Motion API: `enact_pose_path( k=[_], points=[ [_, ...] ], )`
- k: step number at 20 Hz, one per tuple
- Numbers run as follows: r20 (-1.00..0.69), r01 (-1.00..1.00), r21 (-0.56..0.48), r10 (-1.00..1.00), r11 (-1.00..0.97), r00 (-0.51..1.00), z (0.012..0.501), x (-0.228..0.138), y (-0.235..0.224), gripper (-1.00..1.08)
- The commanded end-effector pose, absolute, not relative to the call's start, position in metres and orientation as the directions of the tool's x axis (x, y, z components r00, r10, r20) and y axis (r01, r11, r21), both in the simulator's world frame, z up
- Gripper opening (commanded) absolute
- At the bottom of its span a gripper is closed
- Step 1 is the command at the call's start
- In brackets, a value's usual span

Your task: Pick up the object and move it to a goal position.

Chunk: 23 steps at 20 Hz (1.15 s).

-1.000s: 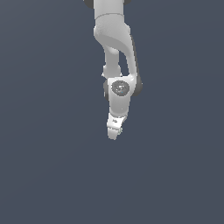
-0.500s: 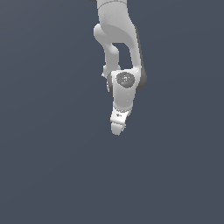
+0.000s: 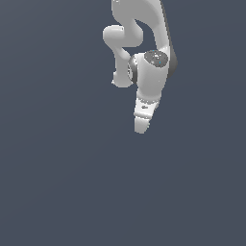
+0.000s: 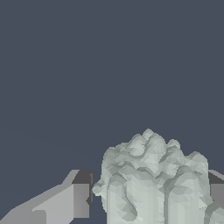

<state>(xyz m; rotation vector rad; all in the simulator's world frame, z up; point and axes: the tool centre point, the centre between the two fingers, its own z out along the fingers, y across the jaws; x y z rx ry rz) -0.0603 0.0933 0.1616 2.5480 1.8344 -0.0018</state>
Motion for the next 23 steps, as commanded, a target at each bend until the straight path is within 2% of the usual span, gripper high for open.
enact_pose_path(
  k=[1,12,23],
  points=[
    [-0.002,0.949,0.001,0.949,-0.316,0.316,0.188,-0.067,0.108,-1.00],
    [-0.001,0.949,0.000,0.949,-0.316,0.316,0.280,-0.086,0.158,-1.00],
    [0.000,0.948,0.000,0.948,-0.318,0.318,0.311,-0.090,0.174,-1.00]
  ],
)
